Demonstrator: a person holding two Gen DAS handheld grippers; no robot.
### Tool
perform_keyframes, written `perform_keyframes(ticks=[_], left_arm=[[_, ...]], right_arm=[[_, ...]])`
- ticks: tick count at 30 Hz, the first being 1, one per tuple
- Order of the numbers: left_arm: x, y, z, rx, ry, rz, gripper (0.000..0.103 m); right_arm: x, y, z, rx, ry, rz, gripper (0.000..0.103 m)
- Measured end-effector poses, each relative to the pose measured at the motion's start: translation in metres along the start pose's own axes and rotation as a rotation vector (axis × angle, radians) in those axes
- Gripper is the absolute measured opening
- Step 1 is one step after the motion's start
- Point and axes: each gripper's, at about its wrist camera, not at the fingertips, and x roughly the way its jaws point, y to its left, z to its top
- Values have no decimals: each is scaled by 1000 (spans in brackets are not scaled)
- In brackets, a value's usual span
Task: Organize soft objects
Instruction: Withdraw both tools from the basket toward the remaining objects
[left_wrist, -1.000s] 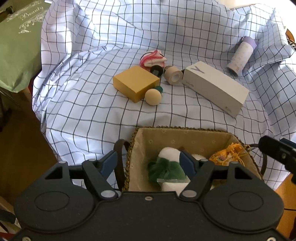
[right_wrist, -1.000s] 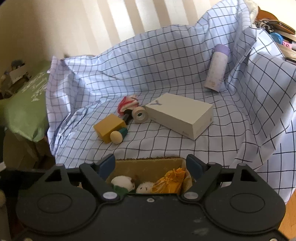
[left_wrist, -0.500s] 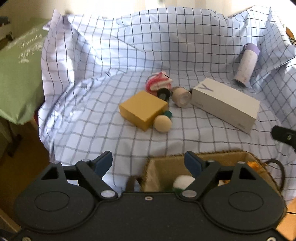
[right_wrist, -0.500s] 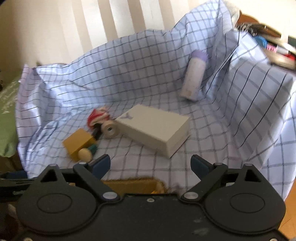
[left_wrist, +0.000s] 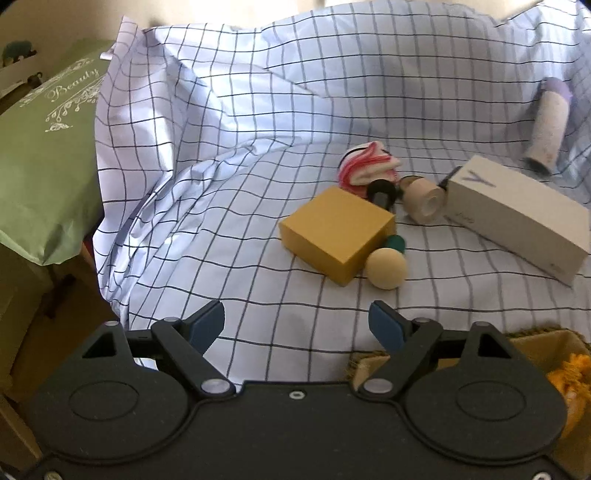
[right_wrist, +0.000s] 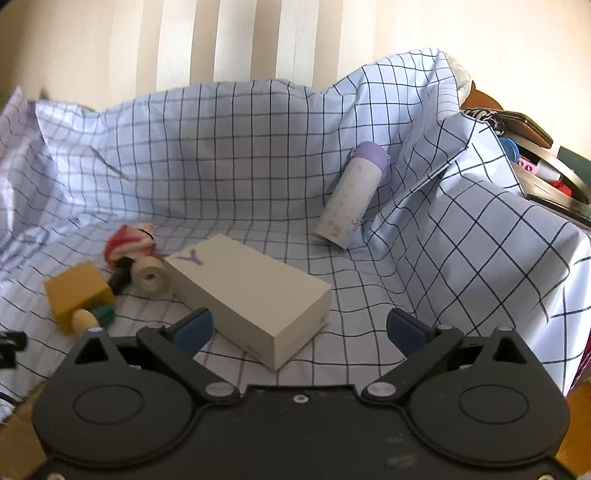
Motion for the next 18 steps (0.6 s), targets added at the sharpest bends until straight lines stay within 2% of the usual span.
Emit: perform_keyframes(ticks=[5, 9, 13, 16, 18], left_arm=[[16, 2, -1, -2, 34, 3, 82], [26, 2, -3, -10, 69, -17, 82], [31, 0, -4, -7, 94, -49, 82], [33, -1, -5, 4, 99, -45, 82], [33, 0, -5, -11, 101, -42, 82]], right_arm=[[13, 6, -8, -24, 10, -48, 100], [22, 7, -8, -18, 12, -137, 101], [36, -1, -7, 52, 106, -88, 101], [36, -2, -6, 58, 102, -103, 101], [35, -6, -3, 103, 119, -74, 101]])
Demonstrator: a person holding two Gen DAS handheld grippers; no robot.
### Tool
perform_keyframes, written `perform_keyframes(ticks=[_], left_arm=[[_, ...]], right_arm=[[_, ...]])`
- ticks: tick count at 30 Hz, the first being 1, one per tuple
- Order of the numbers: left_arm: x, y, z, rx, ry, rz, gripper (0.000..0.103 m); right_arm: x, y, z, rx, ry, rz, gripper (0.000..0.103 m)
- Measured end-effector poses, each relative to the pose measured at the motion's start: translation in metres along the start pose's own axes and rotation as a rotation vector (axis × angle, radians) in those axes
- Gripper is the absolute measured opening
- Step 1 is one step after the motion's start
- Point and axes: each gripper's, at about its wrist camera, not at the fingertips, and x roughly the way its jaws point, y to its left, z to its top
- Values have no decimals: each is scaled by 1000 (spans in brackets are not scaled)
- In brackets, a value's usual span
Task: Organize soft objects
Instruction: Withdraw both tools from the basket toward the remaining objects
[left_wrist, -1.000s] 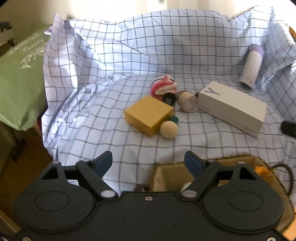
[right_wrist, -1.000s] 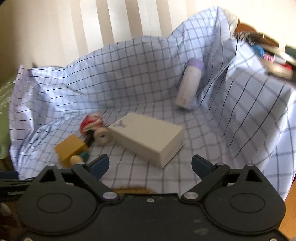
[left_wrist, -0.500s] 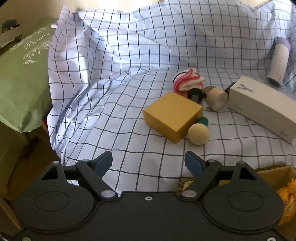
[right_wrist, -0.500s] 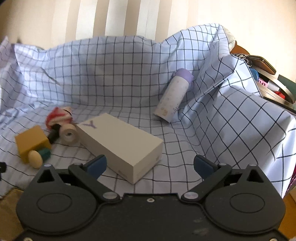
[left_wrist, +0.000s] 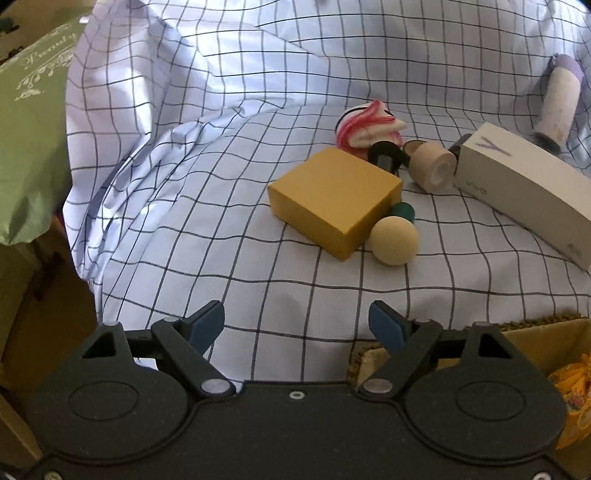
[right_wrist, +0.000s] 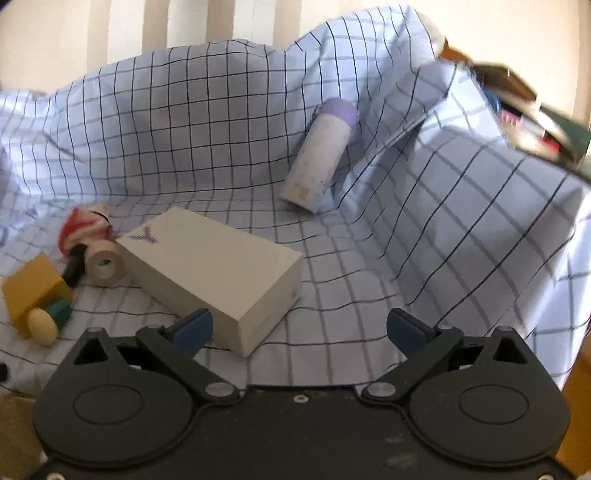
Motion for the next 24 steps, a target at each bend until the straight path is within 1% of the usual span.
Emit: perform_keyframes(ticks=[2, 7, 11, 17, 21, 24], left_arm=[[-1, 2, 0, -12, -6, 0, 82], [-12, 9, -1, -35, -74, 8, 82], [-12, 17, 1, -64, -107, -2, 82], [-7, 19, -2, -83, -115, -9, 82], [-7, 16, -1, -55, -109, 4, 82], [-7, 16, 0, -37, -102, -9, 82]], right_arm=[[-4, -3, 0, 31, 0, 11, 101], [-14, -12, 0, 134, -20, 51, 101], [-17, -17, 0, 193, -40, 61, 101], [-11, -16, -1, 168, -29, 45, 102], [-5, -19, 0, 157, -4, 37, 102], [-1, -23, 3, 157, 9, 32, 102]])
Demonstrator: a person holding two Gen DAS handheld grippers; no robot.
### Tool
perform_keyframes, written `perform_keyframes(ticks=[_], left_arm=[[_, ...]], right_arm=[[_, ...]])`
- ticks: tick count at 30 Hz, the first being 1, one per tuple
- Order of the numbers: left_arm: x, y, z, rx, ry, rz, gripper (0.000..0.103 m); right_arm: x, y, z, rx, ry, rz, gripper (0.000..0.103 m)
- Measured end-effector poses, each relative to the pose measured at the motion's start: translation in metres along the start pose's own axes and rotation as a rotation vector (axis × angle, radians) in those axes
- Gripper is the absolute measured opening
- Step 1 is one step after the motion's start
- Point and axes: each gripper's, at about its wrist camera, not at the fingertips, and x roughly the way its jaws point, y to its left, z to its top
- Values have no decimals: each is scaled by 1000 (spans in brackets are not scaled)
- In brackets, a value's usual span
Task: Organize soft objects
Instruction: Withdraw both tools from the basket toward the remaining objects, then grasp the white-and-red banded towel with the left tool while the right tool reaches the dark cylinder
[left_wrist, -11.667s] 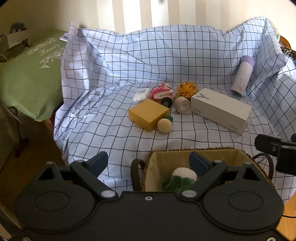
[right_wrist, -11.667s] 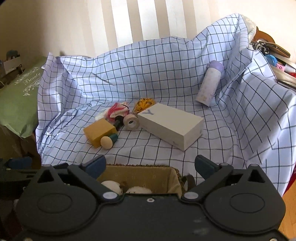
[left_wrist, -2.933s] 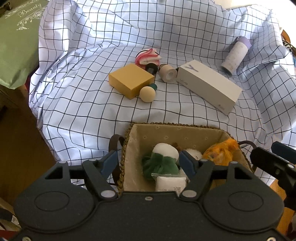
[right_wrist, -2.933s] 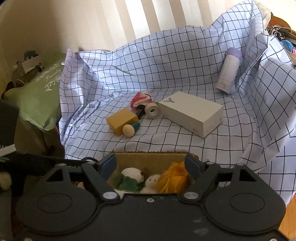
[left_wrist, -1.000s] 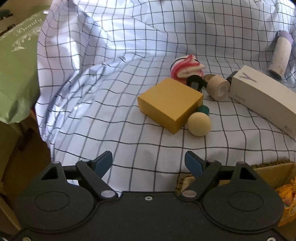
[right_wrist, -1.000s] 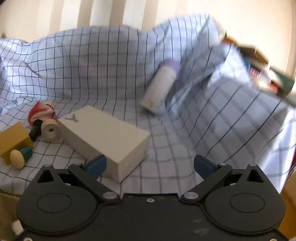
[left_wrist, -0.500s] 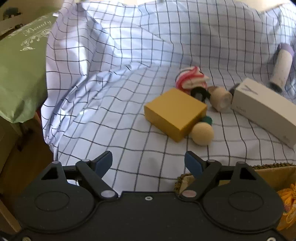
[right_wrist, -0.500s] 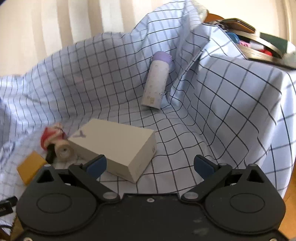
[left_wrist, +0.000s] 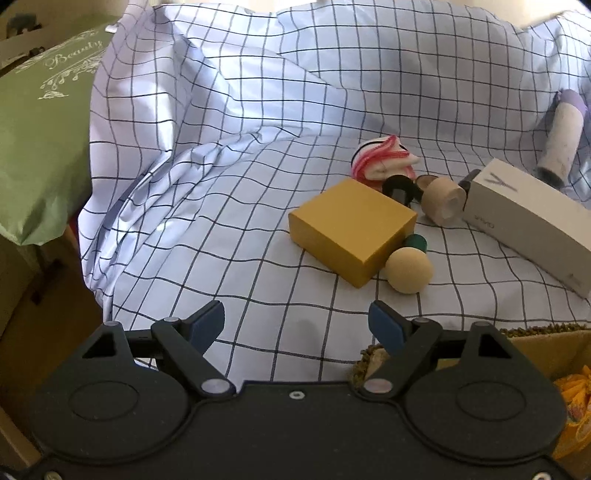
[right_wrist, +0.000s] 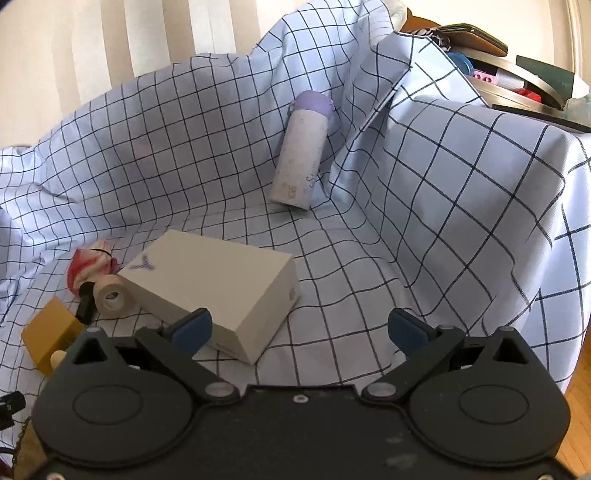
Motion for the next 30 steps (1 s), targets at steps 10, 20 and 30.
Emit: perform_keyframes(ticks=[10, 20, 30], left_arm=[[-7, 4, 23, 34, -20, 46, 82], [23, 0, 91, 16, -3, -94, 87], [102, -28, 165, -5, 96, -200, 87]], right_arm=[[-3, 22, 33, -134, -66, 78, 102], [40, 77, 59, -305, -76, 216, 102], [126, 109, 85, -355, -117, 251, 102]])
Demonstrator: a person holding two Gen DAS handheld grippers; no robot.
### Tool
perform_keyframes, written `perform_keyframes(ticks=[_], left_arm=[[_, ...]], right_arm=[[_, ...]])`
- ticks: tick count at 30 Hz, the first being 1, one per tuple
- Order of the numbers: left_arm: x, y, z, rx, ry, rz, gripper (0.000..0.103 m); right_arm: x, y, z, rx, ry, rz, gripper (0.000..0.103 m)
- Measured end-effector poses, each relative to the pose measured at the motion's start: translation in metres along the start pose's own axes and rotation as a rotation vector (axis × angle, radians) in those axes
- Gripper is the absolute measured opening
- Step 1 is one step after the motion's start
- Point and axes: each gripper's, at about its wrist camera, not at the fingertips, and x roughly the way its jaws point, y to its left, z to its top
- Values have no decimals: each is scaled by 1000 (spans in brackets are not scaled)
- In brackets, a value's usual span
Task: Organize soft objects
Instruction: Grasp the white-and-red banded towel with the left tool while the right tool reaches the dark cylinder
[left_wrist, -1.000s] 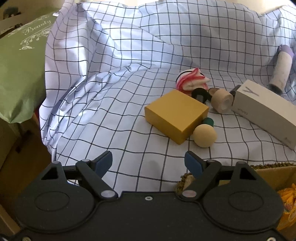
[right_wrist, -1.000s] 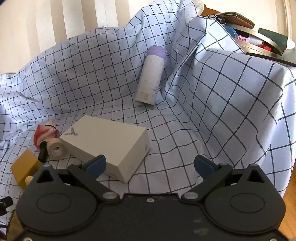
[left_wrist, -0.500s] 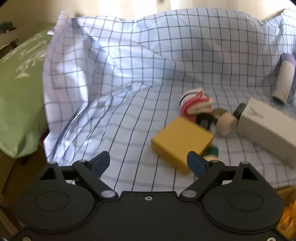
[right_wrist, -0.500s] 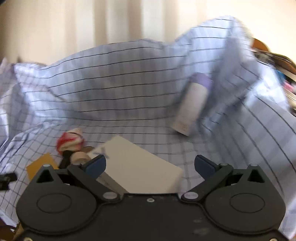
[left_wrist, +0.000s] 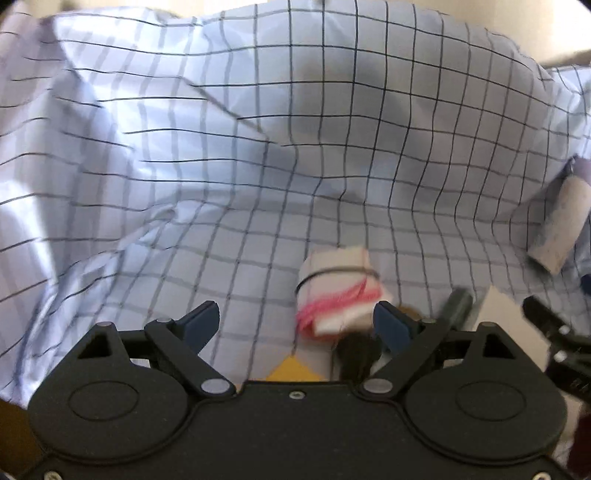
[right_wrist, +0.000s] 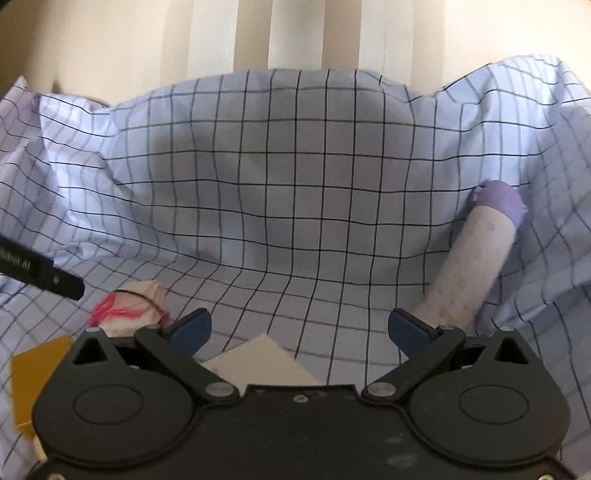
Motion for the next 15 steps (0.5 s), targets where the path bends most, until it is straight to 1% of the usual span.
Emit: perform_keyframes(ticks=[3, 6, 12, 15], left_arm=[[21, -6, 17, -7, 44, -29, 87], [41, -13, 26, -1, 82, -28, 87], [70, -29, 31, 30, 135, -26, 88], [81, -34, 31, 43, 158, -17, 88]], right_arm=[[14, -5, 8, 20, 33, 17, 102], [21, -8, 14, 17, 39, 12, 102], [29, -11, 22, -14, 56, 28, 102], [32, -9, 25, -39, 78, 65, 102]])
